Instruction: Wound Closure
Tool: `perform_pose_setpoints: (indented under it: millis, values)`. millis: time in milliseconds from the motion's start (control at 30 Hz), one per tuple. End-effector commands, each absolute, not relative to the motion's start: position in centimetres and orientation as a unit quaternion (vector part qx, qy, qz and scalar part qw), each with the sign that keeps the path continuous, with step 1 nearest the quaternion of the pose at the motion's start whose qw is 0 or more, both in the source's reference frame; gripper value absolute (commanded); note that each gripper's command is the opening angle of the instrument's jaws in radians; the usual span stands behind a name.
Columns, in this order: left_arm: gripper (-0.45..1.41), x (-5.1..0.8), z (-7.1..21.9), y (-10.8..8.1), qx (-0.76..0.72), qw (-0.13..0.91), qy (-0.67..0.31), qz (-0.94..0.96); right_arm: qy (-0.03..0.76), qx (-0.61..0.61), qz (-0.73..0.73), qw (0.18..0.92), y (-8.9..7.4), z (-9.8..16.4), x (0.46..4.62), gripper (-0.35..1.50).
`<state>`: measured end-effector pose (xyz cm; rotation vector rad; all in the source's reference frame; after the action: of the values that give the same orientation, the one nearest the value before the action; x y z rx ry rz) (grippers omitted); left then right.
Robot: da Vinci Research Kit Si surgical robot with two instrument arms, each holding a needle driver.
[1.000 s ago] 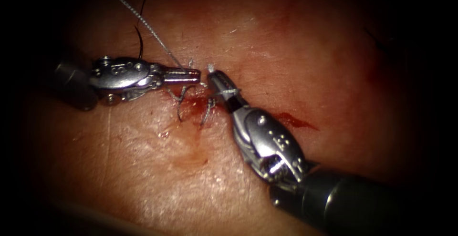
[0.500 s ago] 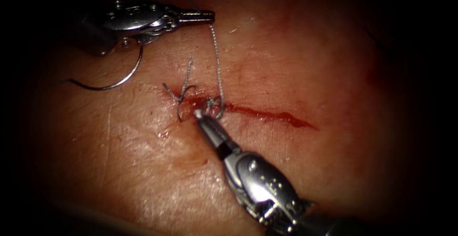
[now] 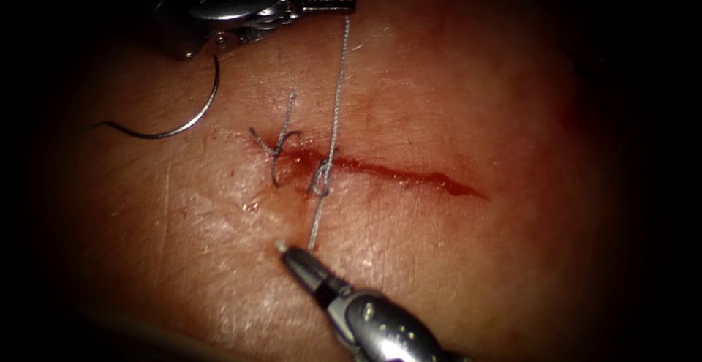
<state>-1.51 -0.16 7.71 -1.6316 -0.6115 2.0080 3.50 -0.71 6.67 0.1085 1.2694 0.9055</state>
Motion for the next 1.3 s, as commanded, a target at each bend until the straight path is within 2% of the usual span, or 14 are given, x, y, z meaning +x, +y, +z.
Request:
perform_pose_setpoints:
  millis: [33, 567, 967, 1167, 1200, 1233, 1267, 1300]
  values:
    - [-0.45, -1.53, 7.78, -0.18, -0.594, 0.243, -0.222, 0.734, 0.573, 0.055, 0.406, 0.709, -0.78, 6.69, 3.66, -0.35]
    - [-0.45, -1.84, 8.06, 0.18, -0.582, 0.238, -0.192, 0.754, 0.561, 0.059, 0.392, 0.727, -0.90, 6.85, 3.69, -0.35]
    - [-0.45, -1.80, 8.10, 0.33, -0.584, 0.232, -0.188, 0.755, 0.554, 0.075, 0.368, 0.743, -1.17, 7.02, 3.84, -0.35]
    - [-0.45, -1.84, 8.08, 0.22, -0.585, 0.229, -0.190, 0.754, 0.551, 0.073, 0.387, 0.735, -1.02, 6.89, 3.77, -0.35]
    - [-0.45, -1.82, 8.04, 0.16, -0.586, 0.227, -0.194, 0.753, 0.552, 0.078, 0.395, 0.730, -0.94, 6.81, 3.73, -0.05]
    - [-0.45, -1.81, 7.99, 0.13, -0.587, 0.227, -0.196, 0.752, 0.552, 0.080, 0.396, 0.729, -0.91, 6.77, 3.70, 0.44]
    - [-0.45, -1.80, 7.95, 0.11, -0.587, 0.227, -0.198, 0.751, 0.552, 0.083, 0.396, 0.728, -0.88, 6.71, 3.65, 0.78]
    - [-0.45, -1.79, 7.91, 0.09, -0.588, 0.225, -0.198, 0.751, 0.553, 0.087, 0.396, 0.728, -0.86, 6.66, 3.59, 0.98]
